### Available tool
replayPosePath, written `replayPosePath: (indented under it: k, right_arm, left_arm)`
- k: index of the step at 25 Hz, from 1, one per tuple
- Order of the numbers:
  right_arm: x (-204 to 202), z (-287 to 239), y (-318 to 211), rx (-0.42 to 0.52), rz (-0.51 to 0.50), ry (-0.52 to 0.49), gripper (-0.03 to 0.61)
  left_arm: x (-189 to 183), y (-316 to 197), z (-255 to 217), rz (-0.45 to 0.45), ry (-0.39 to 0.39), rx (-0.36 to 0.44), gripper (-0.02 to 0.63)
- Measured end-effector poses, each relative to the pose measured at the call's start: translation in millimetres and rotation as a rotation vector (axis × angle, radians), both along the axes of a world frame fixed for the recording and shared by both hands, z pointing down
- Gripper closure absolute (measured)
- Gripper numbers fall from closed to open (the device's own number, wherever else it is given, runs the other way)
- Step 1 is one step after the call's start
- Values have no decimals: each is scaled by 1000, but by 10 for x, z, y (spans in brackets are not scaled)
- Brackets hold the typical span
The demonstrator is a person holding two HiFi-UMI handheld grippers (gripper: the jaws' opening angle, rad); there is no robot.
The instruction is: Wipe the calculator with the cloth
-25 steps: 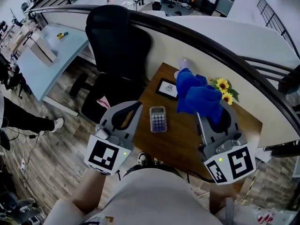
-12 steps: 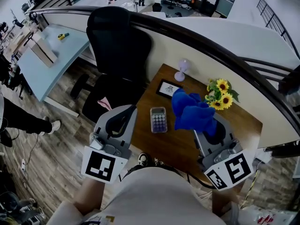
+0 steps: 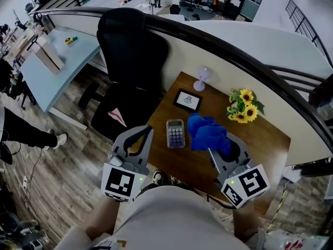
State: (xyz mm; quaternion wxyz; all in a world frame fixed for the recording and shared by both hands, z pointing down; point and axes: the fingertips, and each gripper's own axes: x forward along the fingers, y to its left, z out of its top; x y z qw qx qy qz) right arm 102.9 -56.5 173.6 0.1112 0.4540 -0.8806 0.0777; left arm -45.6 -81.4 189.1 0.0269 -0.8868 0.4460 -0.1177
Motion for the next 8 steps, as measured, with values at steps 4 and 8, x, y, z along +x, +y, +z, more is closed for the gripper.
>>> replayPosePath:
  k: [4,8]
  right_arm:
    - [-10,22,-1,-9,-8,-1,482]
    - [-36,42,22,-16,-12,-3,482]
  left_arm:
    - [-2,-36,-4,-4,-11,-3,612]
    - [-55,-37,14,-13,-4,-18,612]
